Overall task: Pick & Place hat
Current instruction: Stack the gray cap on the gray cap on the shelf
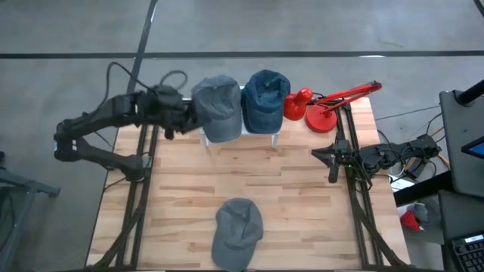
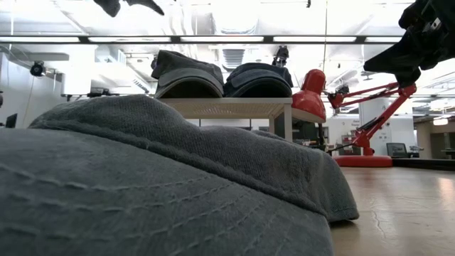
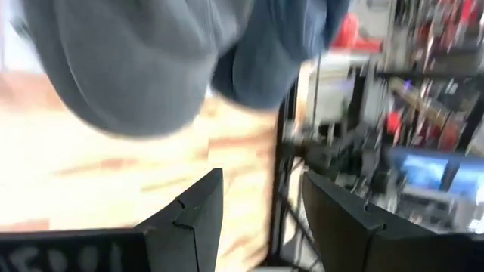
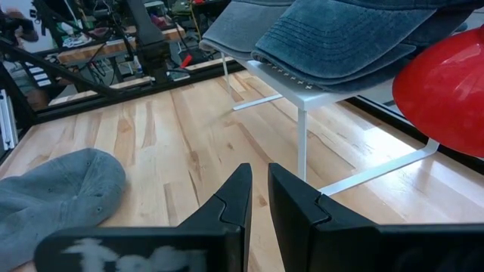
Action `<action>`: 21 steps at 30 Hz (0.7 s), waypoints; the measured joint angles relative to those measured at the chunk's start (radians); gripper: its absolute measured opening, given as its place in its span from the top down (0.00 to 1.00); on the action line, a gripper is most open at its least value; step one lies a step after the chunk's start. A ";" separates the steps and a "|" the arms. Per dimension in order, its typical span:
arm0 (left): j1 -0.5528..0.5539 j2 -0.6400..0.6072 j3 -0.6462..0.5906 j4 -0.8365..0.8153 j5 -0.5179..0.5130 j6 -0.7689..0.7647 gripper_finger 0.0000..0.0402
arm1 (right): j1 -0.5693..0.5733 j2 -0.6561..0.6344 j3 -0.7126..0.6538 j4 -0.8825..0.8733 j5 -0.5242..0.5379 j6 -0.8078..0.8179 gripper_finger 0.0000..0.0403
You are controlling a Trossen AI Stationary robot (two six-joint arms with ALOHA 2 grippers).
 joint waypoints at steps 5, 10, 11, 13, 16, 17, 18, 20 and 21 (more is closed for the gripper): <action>-0.192 0.048 0.000 0.002 -0.017 -0.054 0.57 | 0.000 0.000 0.000 0.000 0.000 0.000 0.89; -0.359 0.121 0.000 0.005 -0.041 -0.166 0.57 | 0.000 0.000 0.000 0.000 0.000 0.000 0.89; -0.388 0.138 0.000 0.006 -0.044 -0.189 0.57 | 0.000 0.000 0.000 0.000 0.000 0.000 0.89; -0.438 0.173 -0.001 0.015 -0.047 -0.238 0.57 | 0.000 0.000 0.000 0.000 0.000 0.000 0.89; -0.502 0.232 -0.001 0.041 -0.050 -0.286 0.57 | 0.000 0.000 0.000 0.000 0.000 0.000 0.89; -0.520 0.253 -0.001 0.050 -0.050 -0.294 0.57 | 0.000 0.000 0.000 0.000 0.000 0.000 0.89; -0.535 0.274 -0.001 0.059 -0.050 -0.300 0.57 | 0.000 0.000 0.000 0.000 0.000 0.000 0.89; -0.560 0.313 0.000 0.076 -0.048 -0.306 0.57 | 0.000 0.000 0.000 0.000 0.000 0.000 0.89; -0.571 0.333 0.001 0.086 -0.044 -0.307 0.57 | 0.000 0.000 0.000 0.000 0.000 0.000 0.89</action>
